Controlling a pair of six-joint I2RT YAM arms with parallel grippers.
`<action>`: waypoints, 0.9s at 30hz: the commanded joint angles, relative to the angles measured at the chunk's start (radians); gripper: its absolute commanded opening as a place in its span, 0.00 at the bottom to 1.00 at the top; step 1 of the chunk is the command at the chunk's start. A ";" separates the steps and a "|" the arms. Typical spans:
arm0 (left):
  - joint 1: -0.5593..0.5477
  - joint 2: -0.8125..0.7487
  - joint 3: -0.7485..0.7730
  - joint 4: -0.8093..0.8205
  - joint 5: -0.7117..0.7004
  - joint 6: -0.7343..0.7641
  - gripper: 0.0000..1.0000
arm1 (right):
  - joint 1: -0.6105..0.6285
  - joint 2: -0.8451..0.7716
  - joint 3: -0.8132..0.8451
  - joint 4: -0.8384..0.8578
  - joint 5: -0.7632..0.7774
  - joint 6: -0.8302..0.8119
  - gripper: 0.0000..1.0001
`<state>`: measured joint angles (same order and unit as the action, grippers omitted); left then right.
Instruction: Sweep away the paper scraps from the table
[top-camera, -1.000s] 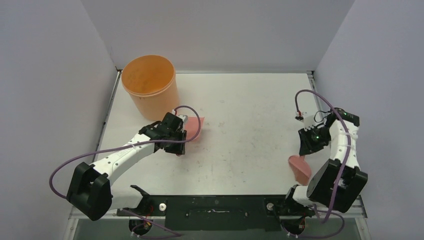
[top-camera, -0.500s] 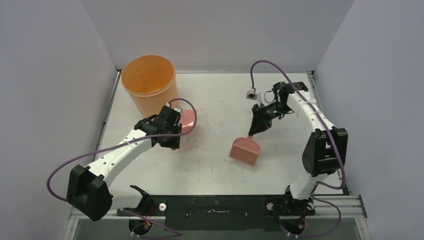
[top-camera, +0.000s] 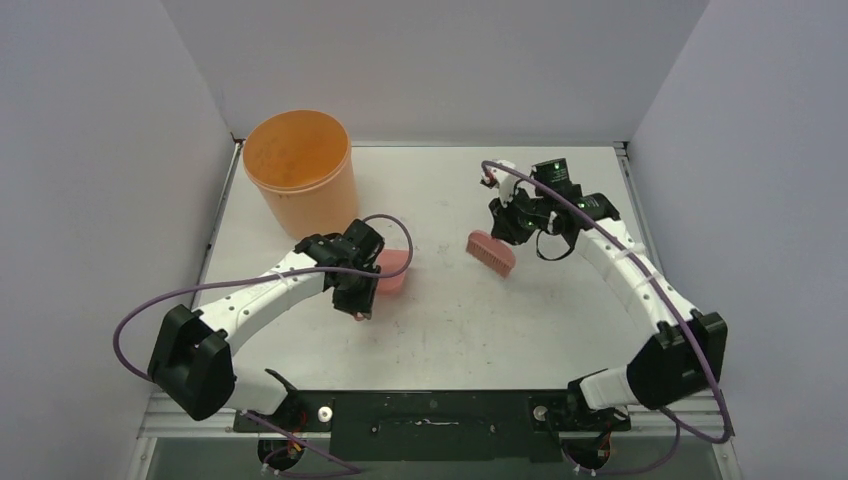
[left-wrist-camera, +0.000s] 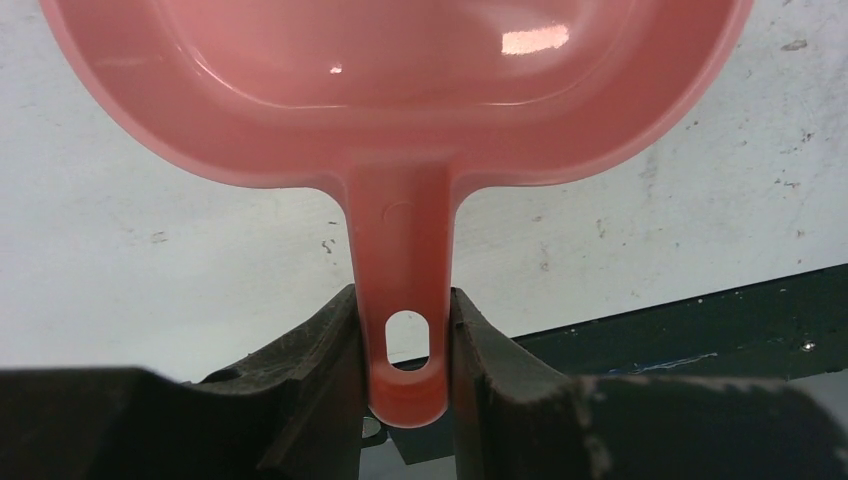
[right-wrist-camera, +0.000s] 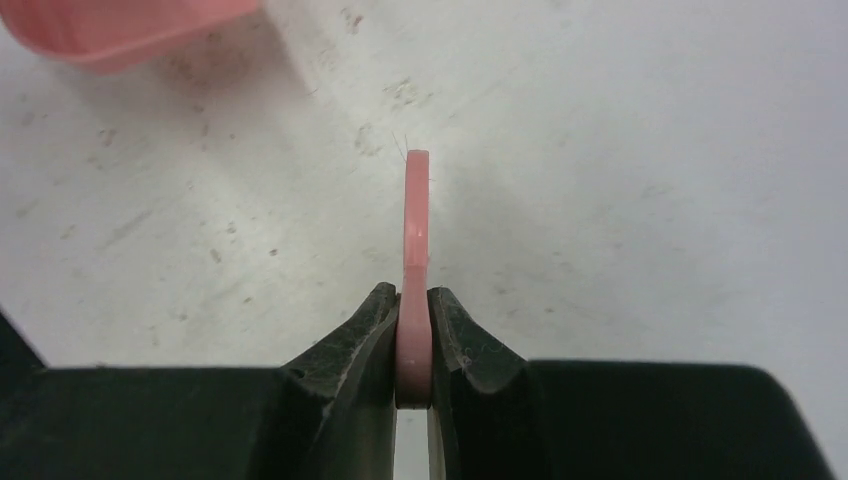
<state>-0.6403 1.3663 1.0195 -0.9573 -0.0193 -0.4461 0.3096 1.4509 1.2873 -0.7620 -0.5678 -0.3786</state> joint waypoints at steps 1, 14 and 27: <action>-0.045 0.051 0.007 0.061 0.046 -0.034 0.03 | 0.053 -0.157 -0.052 0.224 0.297 -0.054 0.06; -0.114 0.183 -0.011 0.145 0.074 -0.045 0.14 | 0.505 -0.259 -0.452 0.289 0.613 -0.226 0.37; -0.113 0.062 0.047 0.071 0.027 -0.024 0.47 | 0.395 -0.280 -0.264 0.129 0.222 -0.063 0.90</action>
<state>-0.7528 1.5200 1.0008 -0.8661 0.0235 -0.4870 0.7830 1.2060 0.9253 -0.6193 -0.1967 -0.5350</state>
